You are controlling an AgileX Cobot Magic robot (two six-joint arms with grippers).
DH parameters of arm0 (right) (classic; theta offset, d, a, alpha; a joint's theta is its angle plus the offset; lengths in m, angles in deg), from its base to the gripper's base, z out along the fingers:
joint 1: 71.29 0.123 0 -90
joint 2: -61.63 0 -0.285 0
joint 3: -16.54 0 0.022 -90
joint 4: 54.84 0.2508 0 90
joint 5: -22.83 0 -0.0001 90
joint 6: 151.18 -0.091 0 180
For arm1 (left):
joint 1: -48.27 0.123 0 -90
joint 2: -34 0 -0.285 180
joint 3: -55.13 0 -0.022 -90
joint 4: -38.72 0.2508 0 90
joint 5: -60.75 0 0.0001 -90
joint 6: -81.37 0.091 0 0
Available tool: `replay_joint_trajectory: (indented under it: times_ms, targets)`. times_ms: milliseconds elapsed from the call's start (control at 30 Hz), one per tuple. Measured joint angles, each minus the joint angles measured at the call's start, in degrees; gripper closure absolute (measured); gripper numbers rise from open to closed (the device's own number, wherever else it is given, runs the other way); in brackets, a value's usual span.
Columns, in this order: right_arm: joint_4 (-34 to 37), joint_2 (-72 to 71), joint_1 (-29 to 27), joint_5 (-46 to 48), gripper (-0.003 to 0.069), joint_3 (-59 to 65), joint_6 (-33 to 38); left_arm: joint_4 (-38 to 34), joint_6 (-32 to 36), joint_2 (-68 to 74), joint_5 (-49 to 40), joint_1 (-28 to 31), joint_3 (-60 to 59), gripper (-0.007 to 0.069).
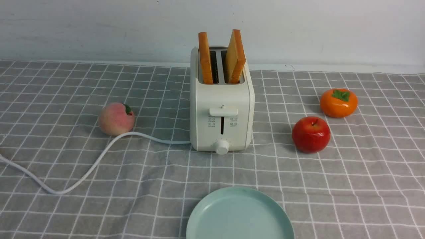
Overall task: Take toasted bread from bread machine on grey coffee table place on plate.
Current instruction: 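Grasp the toast slice in the toaster and pull it up out of the slot with the right gripper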
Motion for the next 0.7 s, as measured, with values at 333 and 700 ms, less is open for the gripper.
replay_joint_trajectory:
  times_ms: [333, 700]
  targets:
    - [0.0, 0.0, 0.0, 0.0, 0.0419, 0.0, 0.0, -3.09, 0.0, 0.0, 3.38, 0.0, 0.0, 0.0386]
    - [0.19, 0.0, 0.0, -7.21, 0.0419, 0.72, 0.0, -5.14, 0.0, 0.0, 15.65, 0.0, 0.0, 0.0386]
